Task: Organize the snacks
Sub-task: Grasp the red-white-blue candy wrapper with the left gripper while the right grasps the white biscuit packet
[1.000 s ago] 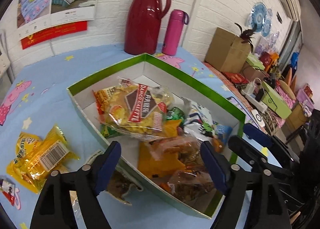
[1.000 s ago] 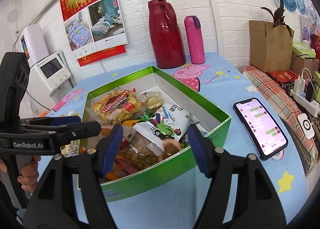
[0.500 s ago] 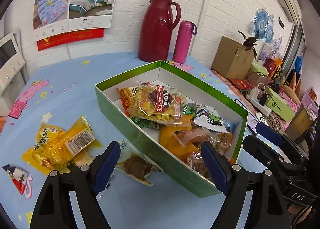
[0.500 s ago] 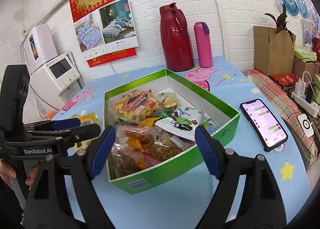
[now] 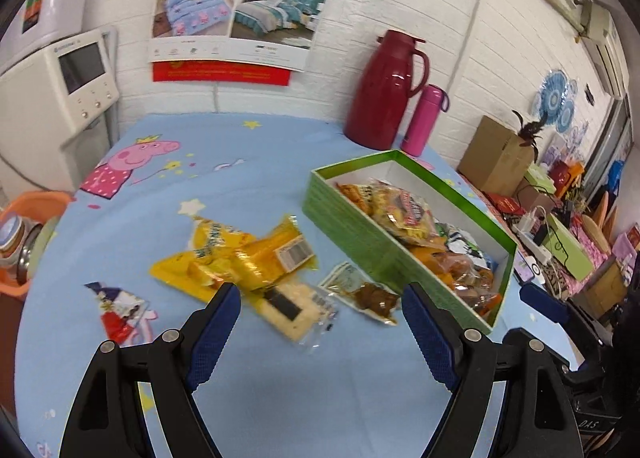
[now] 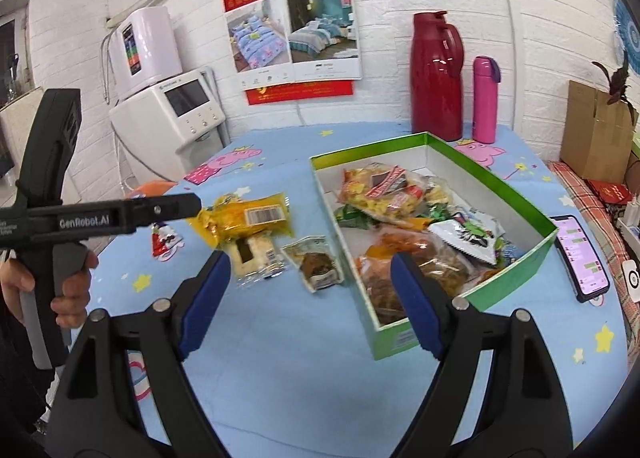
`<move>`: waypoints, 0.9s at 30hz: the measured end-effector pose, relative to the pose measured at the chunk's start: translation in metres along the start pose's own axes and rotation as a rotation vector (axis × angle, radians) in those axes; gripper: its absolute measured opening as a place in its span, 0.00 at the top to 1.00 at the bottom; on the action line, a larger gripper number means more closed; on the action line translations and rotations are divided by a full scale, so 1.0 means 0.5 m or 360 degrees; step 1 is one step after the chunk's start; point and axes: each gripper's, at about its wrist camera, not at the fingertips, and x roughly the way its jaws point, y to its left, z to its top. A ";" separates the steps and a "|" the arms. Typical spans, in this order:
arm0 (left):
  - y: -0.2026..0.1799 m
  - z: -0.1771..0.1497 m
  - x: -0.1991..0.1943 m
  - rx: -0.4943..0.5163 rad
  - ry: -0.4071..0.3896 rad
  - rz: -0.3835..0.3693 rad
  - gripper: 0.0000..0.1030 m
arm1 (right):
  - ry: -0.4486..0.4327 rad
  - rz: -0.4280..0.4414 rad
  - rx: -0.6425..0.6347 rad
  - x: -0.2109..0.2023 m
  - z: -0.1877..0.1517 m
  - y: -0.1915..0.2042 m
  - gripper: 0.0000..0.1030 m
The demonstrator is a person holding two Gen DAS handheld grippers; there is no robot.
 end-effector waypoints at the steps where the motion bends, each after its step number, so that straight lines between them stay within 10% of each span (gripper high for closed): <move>1: 0.020 -0.003 -0.005 -0.0011 0.0001 0.0032 0.18 | 0.0020 0.0020 -0.0014 0.010 -0.004 0.012 0.20; 12: 0.237 -0.046 -0.046 -0.0185 0.0007 0.0304 0.18 | 0.0337 0.0189 -0.0177 0.186 -0.032 0.119 0.20; 27: 0.298 -0.056 0.103 -0.0036 0.0162 0.0319 0.18 | 0.0486 0.0137 -0.0370 0.376 -0.004 0.140 0.20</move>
